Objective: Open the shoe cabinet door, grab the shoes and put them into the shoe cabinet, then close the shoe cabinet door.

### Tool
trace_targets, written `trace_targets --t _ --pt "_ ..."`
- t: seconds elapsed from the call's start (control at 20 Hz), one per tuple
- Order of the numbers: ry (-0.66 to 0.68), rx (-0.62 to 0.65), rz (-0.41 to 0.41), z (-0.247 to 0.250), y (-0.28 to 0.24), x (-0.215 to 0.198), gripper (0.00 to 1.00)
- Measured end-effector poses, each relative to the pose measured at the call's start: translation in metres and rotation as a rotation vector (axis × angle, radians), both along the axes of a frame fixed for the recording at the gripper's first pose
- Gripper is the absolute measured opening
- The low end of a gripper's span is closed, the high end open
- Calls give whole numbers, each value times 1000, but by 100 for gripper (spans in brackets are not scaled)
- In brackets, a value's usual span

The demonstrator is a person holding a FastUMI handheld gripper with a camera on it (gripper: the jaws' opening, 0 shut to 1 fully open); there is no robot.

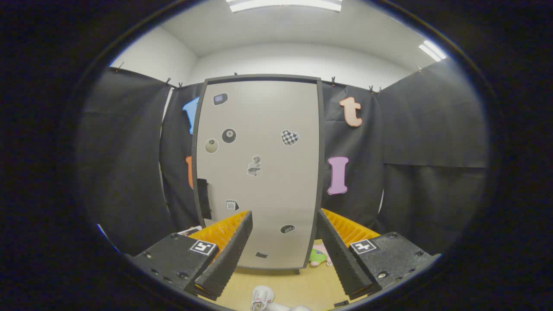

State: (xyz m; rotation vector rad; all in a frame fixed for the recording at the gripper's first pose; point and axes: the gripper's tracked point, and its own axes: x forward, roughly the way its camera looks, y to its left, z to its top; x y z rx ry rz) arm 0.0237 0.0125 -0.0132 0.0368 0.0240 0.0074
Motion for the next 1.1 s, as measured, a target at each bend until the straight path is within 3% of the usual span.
trace_targets --t 0.45,1.1 --pt "35 9 -26 -5 26 22 98" --pt "58 38 67 -34 182 126 98"
